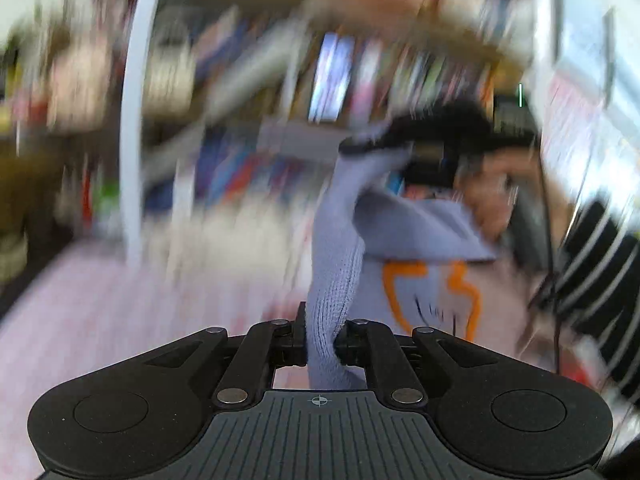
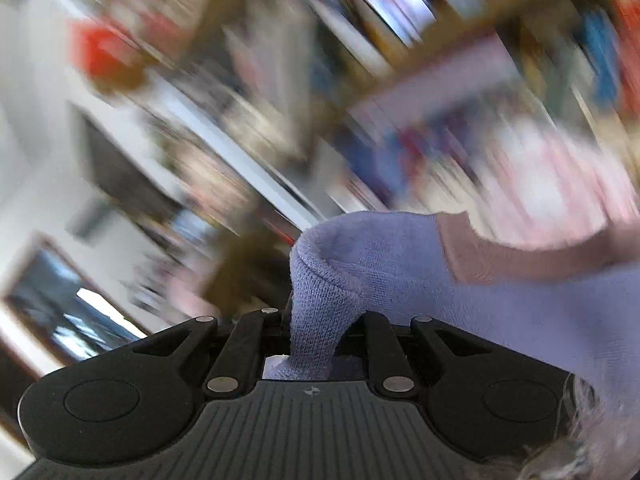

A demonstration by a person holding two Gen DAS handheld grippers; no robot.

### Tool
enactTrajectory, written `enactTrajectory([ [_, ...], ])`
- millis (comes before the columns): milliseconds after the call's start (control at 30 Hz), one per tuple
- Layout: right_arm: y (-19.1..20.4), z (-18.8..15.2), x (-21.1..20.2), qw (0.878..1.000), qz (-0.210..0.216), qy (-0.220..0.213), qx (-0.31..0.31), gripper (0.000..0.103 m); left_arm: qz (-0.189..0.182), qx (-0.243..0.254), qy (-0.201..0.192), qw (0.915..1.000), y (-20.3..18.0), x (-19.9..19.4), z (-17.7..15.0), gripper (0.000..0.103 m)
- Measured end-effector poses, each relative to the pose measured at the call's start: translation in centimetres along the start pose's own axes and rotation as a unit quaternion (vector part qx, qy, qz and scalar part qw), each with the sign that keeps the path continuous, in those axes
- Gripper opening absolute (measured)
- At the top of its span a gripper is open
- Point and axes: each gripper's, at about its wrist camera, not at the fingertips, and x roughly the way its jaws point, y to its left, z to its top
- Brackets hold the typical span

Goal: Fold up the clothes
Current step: 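Lift and shake the sweater open with both tools, then lay it flat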

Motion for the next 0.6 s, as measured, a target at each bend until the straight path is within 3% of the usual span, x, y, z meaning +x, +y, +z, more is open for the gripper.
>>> enactTrajectory([
  [67, -0.7, -2.1, 3.4, 0.999, -0.038, 0.021, 0.001, 0.011, 0.013, 0.000, 0.062, 0.9980, 1.8, 3.1, -3.2, 0.008],
  [133, -1.4, -4.3, 6.9, 0.996, -0.075, 0.042, 0.003, 0.011, 0.024, 0.001, 0.093, 0.9953, 3.6, 4.5, -4.7, 0.008],
  [267, -2.4, -8.1, 13.7, 0.986, -0.147, 0.081, 0.001, 0.011, 0.030, -0.006, 0.110, 0.9935, 8.3, 5.9, -5.0, 0.008],
  [367, 0.0, -6.9, 17.7, 0.981, -0.169, 0.086, -0.043, 0.014, 0.036, -0.010, 0.116, 0.9926, 11.2, 7.5, -3.6, 0.009],
  [400, 0.5, -6.5, 18.8, 0.978, -0.180, 0.089, -0.052, 0.021, 0.040, -0.007, 0.117, 0.9923, 11.8, 7.9, -3.2, 0.009],
  [467, 1.3, -7.0, 19.2, 0.971, -0.207, 0.086, -0.080, 0.048, 0.048, 0.000, 0.116, 0.9921, 12.9, 8.0, -2.7, 0.013],
  [600, 1.4, -10.0, 14.0, 0.965, -0.221, 0.067, -0.127, 0.057, 0.039, 0.003, 0.128, 0.9910, 14.6, 8.6, -2.9, 0.017],
])
